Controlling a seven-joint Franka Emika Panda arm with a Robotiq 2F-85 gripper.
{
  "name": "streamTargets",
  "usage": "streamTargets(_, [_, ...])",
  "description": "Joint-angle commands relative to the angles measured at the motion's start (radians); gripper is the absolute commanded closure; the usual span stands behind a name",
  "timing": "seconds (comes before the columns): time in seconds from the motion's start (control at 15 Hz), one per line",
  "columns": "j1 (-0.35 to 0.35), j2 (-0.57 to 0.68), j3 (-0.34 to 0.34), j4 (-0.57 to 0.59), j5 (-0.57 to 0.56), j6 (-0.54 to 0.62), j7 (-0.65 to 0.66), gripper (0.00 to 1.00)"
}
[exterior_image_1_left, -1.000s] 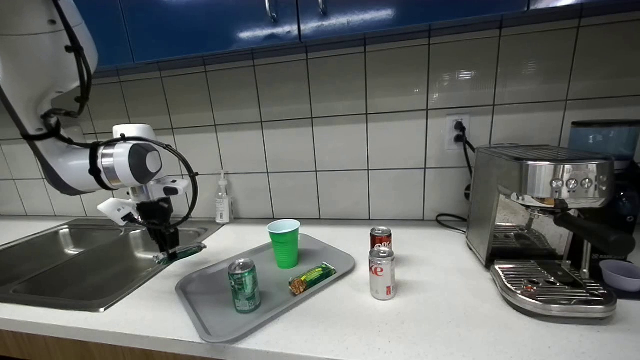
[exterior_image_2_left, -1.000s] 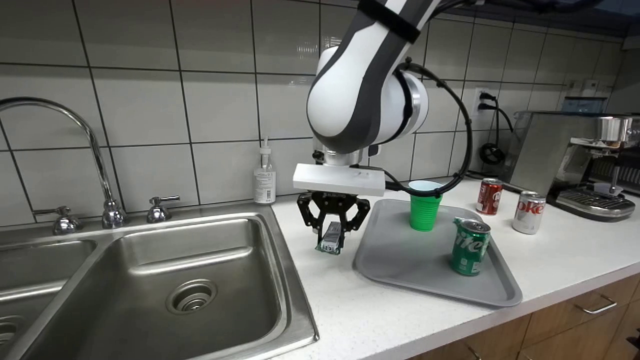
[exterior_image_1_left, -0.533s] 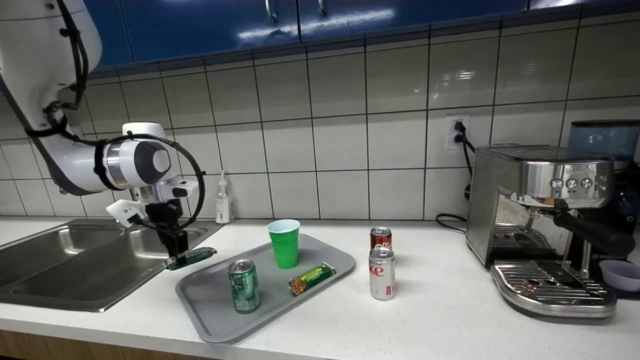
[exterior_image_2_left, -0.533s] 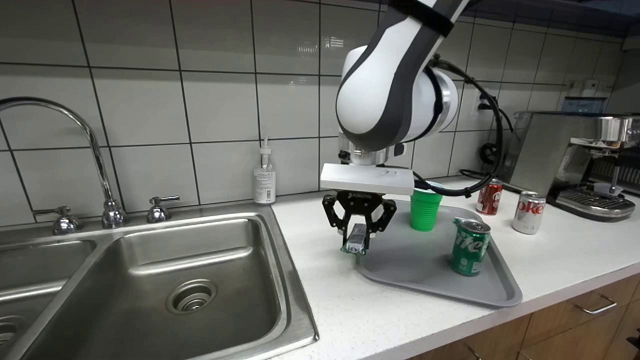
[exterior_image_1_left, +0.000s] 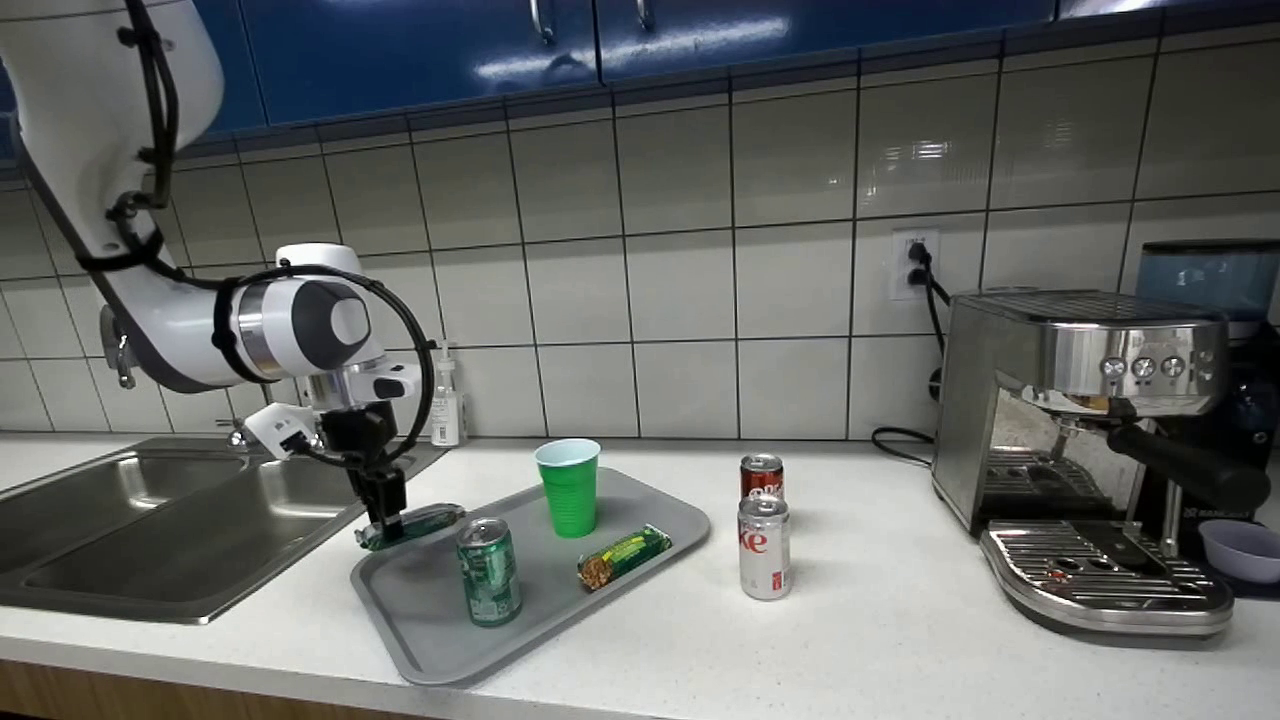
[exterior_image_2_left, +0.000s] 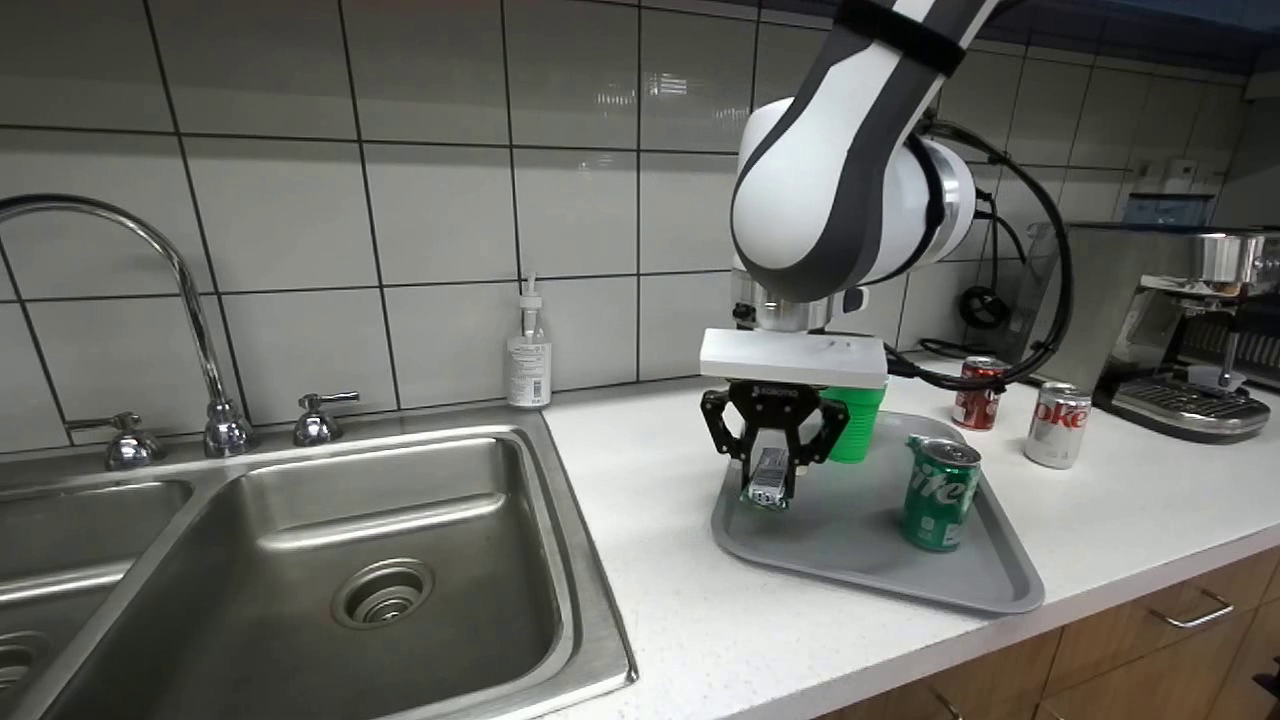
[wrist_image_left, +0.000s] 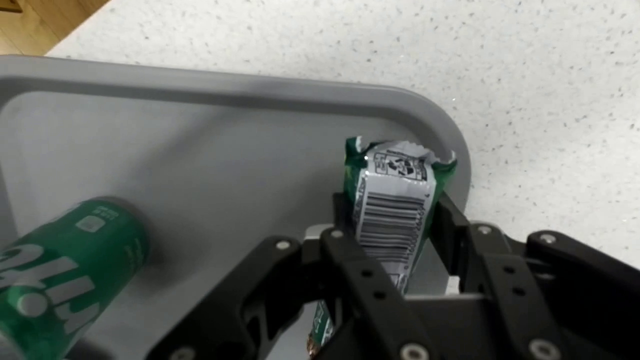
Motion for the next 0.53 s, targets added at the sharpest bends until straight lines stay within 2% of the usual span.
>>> streamTargets(0.0, [-0.016,-0.046,-0.020,-0.038,-0.029,-0.021,0.009,0.83])
streamTargets(0.47, [-0.022,-0.046,-0.044,-0.046,-0.041,-0.022,0.013,0.83])
